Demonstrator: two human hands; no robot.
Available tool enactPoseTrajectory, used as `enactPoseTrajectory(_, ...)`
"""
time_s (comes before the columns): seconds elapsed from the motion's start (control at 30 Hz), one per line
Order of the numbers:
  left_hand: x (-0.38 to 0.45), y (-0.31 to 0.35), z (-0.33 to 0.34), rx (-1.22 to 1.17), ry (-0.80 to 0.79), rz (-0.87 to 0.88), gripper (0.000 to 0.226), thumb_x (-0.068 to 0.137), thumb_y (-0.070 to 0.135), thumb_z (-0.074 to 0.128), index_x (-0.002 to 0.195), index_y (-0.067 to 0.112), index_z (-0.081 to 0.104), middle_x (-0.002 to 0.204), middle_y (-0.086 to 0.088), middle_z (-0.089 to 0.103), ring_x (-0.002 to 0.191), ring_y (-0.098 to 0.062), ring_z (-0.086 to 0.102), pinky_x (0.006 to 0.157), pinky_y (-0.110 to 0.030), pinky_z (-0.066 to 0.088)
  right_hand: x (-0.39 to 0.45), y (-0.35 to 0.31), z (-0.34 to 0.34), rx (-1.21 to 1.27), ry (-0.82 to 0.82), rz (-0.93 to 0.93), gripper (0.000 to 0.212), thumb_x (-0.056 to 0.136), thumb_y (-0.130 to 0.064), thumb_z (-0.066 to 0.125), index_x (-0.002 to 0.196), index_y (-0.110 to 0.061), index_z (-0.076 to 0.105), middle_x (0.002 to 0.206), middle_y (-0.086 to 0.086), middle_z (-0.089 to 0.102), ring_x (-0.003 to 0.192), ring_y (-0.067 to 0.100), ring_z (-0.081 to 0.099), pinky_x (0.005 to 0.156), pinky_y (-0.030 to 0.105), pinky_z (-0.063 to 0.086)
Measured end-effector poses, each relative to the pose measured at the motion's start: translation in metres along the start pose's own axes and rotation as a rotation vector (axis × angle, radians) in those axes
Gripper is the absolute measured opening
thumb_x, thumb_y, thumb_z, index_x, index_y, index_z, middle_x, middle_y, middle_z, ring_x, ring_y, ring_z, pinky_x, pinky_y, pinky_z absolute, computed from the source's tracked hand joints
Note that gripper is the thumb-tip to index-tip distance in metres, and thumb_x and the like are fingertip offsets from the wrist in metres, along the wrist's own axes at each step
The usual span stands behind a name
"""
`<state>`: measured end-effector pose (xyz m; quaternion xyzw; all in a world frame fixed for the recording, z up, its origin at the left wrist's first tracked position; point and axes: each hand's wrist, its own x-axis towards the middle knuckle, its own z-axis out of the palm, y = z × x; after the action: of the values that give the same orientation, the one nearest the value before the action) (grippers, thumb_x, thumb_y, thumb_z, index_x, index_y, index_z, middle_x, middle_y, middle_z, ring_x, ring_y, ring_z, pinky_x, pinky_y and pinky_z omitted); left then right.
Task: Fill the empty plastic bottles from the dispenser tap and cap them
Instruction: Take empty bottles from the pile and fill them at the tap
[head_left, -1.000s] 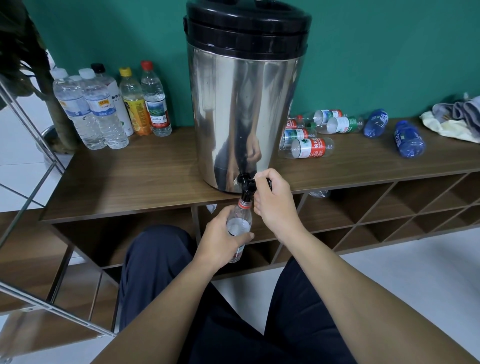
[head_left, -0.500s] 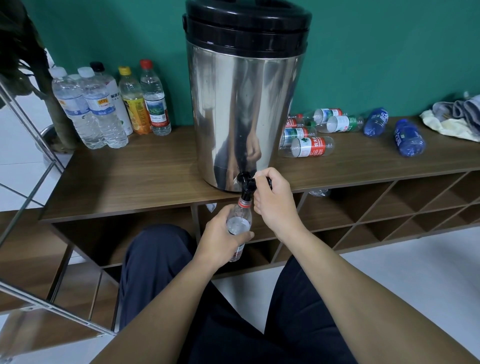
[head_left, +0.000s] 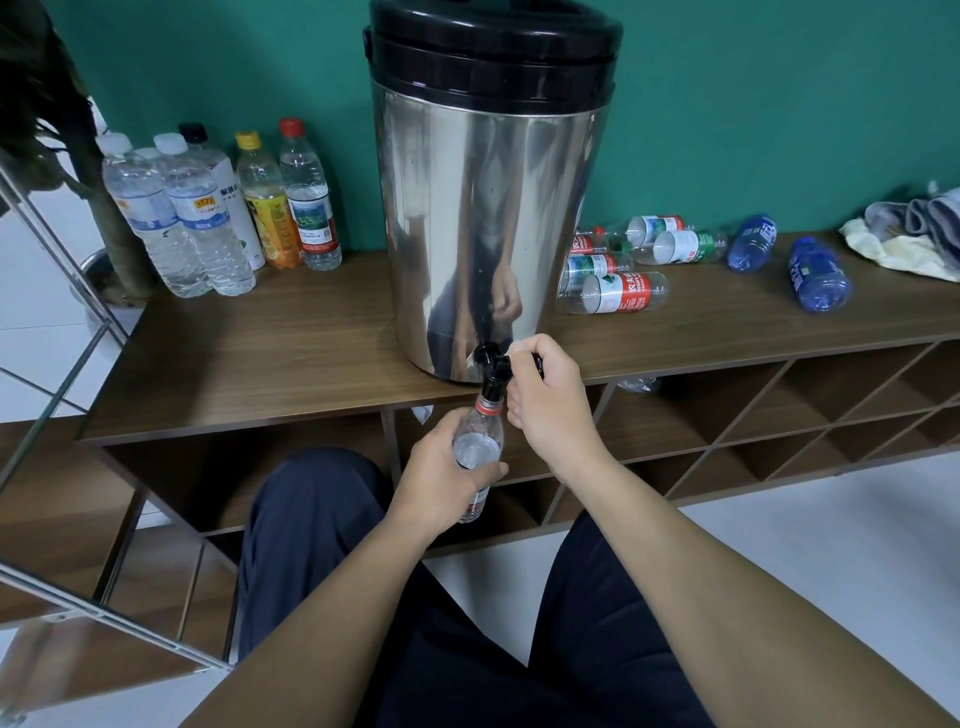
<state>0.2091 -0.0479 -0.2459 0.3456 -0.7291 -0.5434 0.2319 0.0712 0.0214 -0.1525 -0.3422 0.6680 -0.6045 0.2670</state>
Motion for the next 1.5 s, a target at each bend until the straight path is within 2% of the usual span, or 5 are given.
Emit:
enactPoseTrajectory(0.33,-0.0003,0.0005,0.0002,-0.019,-0.006,-0.004,0.060,0.084,0.025,0.097,0.131,0.045,0.066,0.117,0.018,0.077,0.109,-0.002,0.073,0.106,-0.044,0.062,0.0011,0.0003,-0.0001,0.009,0.000,0.010,0.026,0.116,-0.033,0.052,0.100,-0.013,0.058,0.062,-0.004,0.044,0.057,0.013,0.041,0.055,0.035,0.036)
enactPoseTrajectory(0.57,-0.0008,0.0014,0.0002,-0.008,-0.004,-0.011,0.063,0.085,0.027,0.098,0.135,0.045,0.065,0.119,0.021,0.076,0.109,0.004,0.071,0.102,-0.034,0.060,0.0000,-0.0005,-0.0006,0.015,0.000,0.004,0.030,0.116,-0.032,0.052,0.103,-0.006,0.056,0.062,-0.004,0.044,0.058,0.013,0.041,0.055,0.033,0.035)
enactPoseTrajectory(0.73,-0.0001,0.0007,-0.0001,-0.008,0.010,-0.003,0.062,0.084,0.025,0.098,0.133,0.045,0.066,0.119,0.018,0.077,0.109,0.001,0.072,0.104,-0.036,0.060,-0.0005,-0.0002,-0.0002,0.012,0.000,0.001,0.026,0.116,-0.033,0.052,0.100,-0.013,0.058,0.062,-0.005,0.043,0.057,0.013,0.040,0.055,0.034,0.035)
enactPoseTrajectory(1.3,0.0011,-0.0023,0.0005,-0.009,0.017,0.003,0.060,0.083,0.025,0.098,0.132,0.044,0.067,0.118,0.017,0.078,0.111,-0.001,0.074,0.108,-0.044,0.061,-0.0011,-0.0017,0.0002,0.038,0.004,0.010,0.026,0.117,-0.031,0.052,0.098,-0.013,0.057,0.060,-0.004,0.041,0.056,0.013,0.038,0.053,0.034,0.033)
enactPoseTrajectory(1.5,0.0005,-0.0019,0.0006,-0.013,0.020,0.010,0.062,0.084,0.023,0.099,0.134,0.042,0.068,0.119,0.020,0.078,0.111,0.004,0.072,0.107,-0.037,0.060,-0.0012,-0.0018,0.0006,0.050,0.005,0.014,0.026,0.116,-0.030,0.053,0.098,-0.012,0.056,0.061,-0.002,0.039,0.056,0.014,0.036,0.052,0.034,0.031)
